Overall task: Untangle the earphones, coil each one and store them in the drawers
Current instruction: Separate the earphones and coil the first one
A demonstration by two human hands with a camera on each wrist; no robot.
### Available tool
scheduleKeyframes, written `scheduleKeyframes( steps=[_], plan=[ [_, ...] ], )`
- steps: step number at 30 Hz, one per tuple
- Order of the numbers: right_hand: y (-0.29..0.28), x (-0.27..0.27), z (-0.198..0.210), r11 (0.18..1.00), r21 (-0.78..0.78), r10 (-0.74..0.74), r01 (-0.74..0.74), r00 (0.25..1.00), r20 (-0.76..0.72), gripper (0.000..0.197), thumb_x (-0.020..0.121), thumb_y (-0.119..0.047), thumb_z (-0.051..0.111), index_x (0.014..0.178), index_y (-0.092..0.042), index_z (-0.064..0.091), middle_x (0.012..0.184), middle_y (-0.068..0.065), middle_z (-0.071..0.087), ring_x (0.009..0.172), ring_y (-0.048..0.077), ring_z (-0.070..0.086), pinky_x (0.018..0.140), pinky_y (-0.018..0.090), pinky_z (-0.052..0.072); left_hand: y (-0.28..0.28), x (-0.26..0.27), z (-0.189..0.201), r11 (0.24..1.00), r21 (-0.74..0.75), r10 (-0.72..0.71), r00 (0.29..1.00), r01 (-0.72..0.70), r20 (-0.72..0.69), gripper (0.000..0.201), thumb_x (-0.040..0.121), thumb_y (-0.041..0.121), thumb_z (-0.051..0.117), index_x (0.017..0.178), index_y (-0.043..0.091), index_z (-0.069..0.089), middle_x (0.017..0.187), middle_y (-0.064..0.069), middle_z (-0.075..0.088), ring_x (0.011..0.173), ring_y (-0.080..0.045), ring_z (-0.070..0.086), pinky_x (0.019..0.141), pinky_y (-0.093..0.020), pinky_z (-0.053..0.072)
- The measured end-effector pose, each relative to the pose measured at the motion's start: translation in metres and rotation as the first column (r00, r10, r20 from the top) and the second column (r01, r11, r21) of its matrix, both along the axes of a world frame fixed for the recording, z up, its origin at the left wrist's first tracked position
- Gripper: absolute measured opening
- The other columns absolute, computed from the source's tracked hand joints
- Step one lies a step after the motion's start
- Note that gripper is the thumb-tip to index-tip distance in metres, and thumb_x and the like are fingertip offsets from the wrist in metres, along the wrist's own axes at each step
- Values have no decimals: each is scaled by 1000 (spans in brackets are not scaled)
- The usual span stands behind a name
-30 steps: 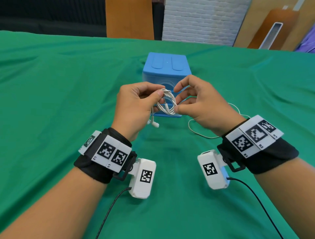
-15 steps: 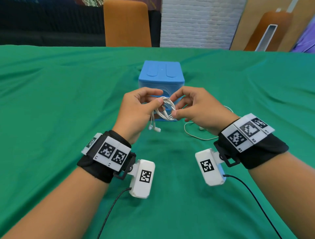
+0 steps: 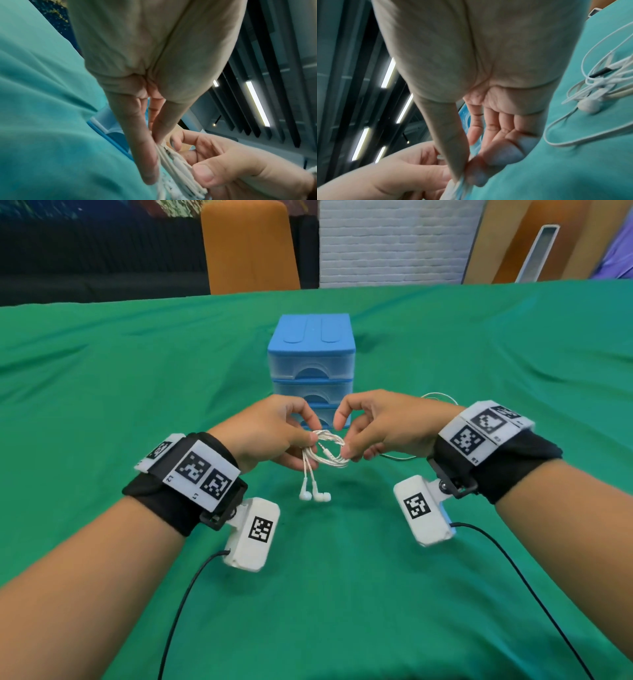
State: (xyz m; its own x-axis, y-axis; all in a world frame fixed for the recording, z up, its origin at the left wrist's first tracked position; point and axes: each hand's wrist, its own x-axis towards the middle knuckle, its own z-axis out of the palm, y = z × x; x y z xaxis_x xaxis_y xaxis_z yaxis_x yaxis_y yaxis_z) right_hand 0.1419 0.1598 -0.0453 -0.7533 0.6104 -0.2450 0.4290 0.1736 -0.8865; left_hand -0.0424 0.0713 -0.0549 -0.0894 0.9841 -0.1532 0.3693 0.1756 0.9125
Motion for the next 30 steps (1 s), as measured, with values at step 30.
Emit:
scheduleKeyframes(
  steps=[30],
  plan=[
    [-13, -29, -29, 939, 263, 124, -221, 932, 342, 18, 84, -8, 74, 99, -12, 65, 78, 10, 77, 64, 17, 69, 76, 34, 60, -6, -17, -14, 959, -212, -280, 768, 190, -576, 13, 87, 4, 74, 90, 10, 62, 68, -8, 75, 60, -20, 74, 64, -29, 61]
  ],
)
